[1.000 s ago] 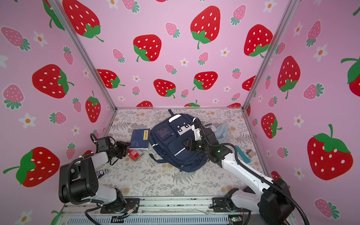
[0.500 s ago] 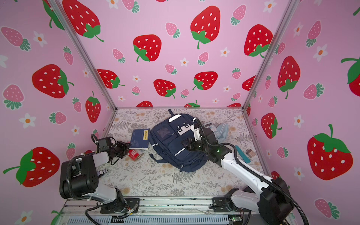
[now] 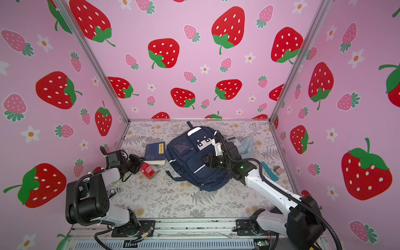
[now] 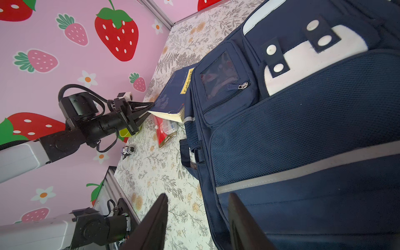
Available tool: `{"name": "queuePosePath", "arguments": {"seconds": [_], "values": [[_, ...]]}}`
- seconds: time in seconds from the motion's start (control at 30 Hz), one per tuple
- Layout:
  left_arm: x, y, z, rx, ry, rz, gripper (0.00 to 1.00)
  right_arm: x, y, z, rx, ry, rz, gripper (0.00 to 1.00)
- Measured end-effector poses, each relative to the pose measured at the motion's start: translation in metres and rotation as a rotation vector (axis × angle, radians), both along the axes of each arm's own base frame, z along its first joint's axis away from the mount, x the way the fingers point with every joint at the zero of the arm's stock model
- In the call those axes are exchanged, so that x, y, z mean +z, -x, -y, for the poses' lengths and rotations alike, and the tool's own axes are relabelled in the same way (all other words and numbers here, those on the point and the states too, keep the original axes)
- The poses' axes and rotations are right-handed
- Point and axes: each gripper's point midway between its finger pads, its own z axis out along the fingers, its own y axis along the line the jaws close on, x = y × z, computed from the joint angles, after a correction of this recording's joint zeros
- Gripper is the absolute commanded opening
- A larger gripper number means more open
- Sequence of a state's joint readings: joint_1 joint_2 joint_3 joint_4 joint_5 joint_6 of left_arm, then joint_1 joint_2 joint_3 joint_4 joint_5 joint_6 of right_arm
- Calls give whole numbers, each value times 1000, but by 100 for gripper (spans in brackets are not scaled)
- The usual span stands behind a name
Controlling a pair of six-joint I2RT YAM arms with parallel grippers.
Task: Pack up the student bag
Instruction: 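Grasp and lift the blue book with the left gripper while the right reaches it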
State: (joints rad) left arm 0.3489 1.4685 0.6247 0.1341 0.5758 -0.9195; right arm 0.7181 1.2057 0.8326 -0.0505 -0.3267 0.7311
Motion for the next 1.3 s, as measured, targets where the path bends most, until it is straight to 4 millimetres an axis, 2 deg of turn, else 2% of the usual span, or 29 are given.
{"name": "queuePosePath", "arguments": {"seconds": [0.13, 0.27, 0.43, 0.53, 0.63, 0.7, 0.8, 0.93, 1.1, 1.17, 1.3], "values": [[28, 0, 1, -39, -69, 31, 0, 4, -5, -6, 6, -5, 0, 48], [72, -6, 14, -123, -166, 116, 0, 21, -13, -18, 25, -36, 17, 51], [133, -11, 56, -282, -277, 265, 0, 59, -23, -40, 75, -128, 65, 62], [171, -8, 85, -376, -317, 371, 0, 81, -29, -53, 106, -189, 92, 65], [210, -3, 113, -459, -329, 484, 0, 102, -33, -64, 137, -255, 121, 74], [229, 1, 125, -492, -317, 545, 0, 112, -37, -67, 150, -301, 136, 76], [252, 8, 140, -520, -268, 623, 0, 121, -41, -68, 160, -363, 143, 78], [281, 12, 159, -541, -165, 724, 0, 124, -51, -55, 155, -479, 143, 82], [296, 23, 191, -593, -29, 800, 0, 110, -65, -40, 145, -594, 107, 85], [302, 28, 202, -613, 18, 821, 0, 107, -68, -38, 153, -625, 92, 91], [321, 38, 221, -640, 99, 878, 0, 119, -68, -36, 182, -682, 116, 92]]}}
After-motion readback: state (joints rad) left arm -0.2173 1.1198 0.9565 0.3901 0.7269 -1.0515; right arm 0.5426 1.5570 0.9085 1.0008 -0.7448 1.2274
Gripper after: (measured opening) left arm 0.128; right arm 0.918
